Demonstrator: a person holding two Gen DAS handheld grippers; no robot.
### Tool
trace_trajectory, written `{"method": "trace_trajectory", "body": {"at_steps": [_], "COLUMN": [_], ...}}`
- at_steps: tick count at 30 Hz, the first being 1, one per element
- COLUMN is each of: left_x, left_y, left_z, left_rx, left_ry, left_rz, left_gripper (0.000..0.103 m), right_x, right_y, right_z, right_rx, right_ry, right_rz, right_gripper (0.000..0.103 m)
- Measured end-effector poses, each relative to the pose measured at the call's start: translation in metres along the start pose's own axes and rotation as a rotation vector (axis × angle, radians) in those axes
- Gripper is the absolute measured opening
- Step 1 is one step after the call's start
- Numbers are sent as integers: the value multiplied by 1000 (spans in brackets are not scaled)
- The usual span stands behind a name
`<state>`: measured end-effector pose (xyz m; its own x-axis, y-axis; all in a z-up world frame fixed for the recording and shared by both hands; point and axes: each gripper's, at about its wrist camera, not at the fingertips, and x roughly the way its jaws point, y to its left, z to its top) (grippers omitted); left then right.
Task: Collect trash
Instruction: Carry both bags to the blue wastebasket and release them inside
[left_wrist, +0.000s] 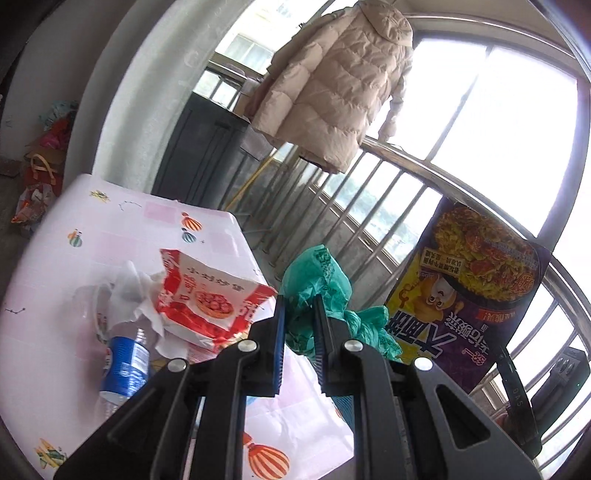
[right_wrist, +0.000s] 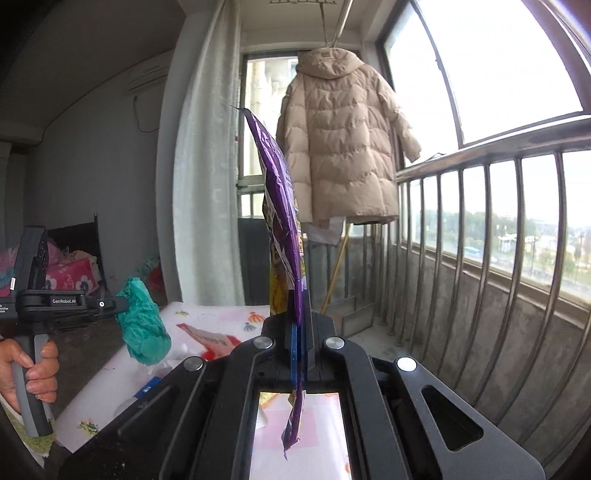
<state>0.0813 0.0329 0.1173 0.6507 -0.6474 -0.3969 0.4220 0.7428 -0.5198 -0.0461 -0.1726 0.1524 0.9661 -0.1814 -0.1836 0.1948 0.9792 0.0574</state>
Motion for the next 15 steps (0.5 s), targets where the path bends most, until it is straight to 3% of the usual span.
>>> {"method": "trace_trajectory", "body": {"at_steps": [7,15], "left_x": [157,340], "left_y": [-92,-190], "left_z": [-16,-88], "left_rx": [148,357], "left_ry": [296,575], "left_rz": [-92,-63], "left_gripper": [13,14], "right_x": [25,66], "right_y": [-121,-241], "right_z": [-48,-131], "right_rx": [295,599], "right_ry": [138,300], "right_rz": [-282,-529], "right_gripper": [0,0]}}
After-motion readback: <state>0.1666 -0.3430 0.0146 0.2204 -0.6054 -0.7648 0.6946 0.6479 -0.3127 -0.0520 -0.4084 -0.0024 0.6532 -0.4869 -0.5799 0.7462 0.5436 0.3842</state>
